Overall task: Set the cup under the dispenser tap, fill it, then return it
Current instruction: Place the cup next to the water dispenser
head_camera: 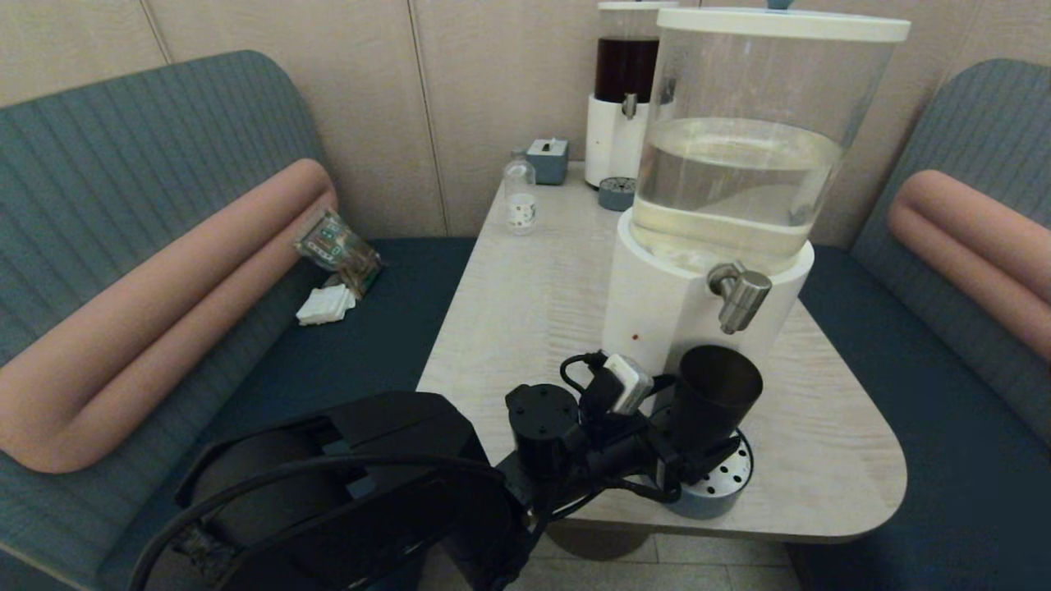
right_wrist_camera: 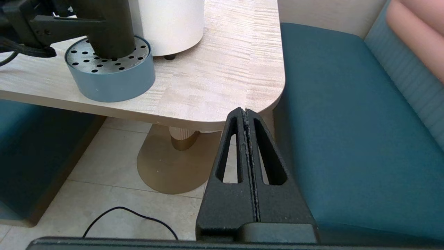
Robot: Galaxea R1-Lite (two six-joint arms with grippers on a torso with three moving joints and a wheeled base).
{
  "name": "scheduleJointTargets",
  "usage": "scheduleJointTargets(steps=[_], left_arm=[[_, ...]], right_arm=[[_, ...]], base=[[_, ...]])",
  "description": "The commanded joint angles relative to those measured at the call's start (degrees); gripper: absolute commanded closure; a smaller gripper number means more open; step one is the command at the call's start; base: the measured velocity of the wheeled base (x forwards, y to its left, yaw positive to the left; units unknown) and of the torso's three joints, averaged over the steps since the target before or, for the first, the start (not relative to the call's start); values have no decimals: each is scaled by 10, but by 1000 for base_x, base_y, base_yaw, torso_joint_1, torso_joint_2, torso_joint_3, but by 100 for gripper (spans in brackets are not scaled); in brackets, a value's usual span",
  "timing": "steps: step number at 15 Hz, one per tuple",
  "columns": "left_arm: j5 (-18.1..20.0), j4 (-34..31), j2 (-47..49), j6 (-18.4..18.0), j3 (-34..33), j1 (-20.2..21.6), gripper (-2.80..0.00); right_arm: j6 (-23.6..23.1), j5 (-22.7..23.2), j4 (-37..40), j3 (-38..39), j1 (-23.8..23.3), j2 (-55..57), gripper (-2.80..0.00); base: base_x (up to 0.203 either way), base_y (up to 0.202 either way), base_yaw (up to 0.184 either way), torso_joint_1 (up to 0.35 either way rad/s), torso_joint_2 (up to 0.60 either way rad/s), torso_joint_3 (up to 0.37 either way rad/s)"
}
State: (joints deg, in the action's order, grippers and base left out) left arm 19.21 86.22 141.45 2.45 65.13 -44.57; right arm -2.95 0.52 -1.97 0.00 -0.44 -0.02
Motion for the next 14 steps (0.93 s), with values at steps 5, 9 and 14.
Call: scheduleJointTargets(steps=[5,9,14], left_arm=[[-8,3,3,1,24,0,-280],[-15,4,11,1,25,0,0],[-15,8,8,1,21,0,0]], right_arm=[[0,0,0,8,0,0,0],[0,0,0,8,0,0,0],[0,0,0,8,0,0,0]], base=[[0,0,0,0,0,0],[0,0,0,0,0,0],[0,0,0,0,0,0]])
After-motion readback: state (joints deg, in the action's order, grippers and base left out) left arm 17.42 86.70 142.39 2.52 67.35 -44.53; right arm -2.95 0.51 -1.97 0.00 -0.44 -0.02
